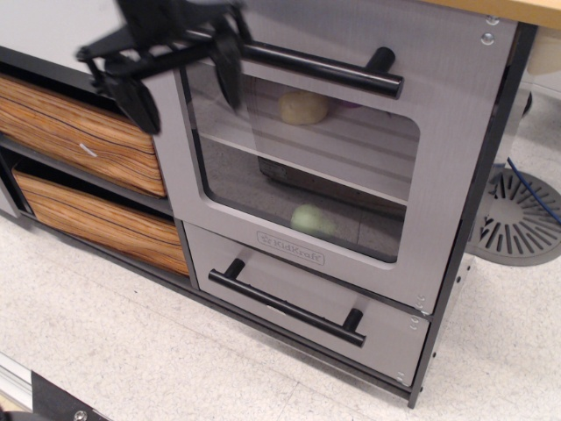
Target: Open oven
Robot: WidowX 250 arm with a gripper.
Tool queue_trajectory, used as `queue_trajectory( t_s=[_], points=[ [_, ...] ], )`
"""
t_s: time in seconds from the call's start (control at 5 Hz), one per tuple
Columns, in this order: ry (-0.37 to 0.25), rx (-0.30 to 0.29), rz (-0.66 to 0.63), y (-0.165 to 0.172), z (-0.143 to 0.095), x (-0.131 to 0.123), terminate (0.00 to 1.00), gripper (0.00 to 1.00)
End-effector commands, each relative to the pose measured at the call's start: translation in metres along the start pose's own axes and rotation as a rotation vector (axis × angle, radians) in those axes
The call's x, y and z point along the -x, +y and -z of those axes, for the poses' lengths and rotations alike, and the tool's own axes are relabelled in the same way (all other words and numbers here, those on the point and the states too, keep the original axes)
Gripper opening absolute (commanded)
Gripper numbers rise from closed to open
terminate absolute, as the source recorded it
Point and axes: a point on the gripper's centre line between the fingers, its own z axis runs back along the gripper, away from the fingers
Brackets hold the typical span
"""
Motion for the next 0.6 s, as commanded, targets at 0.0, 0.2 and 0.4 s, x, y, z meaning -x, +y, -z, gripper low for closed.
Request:
queue_trajectory(
  t_s=[0.0, 0.2, 0.4],
  points=[
    [-0.108, 0.135, -0.254, 0.003, -0.020, -0.033, 0.00, 1.00],
    [-0.105, 0.155, -0.331, -0.004, -0.018, -0.044, 0.00, 1.00],
    [-0.118, 0.166, -0.385, -0.009, -0.014, -0.053, 0.00, 1.00]
  ],
)
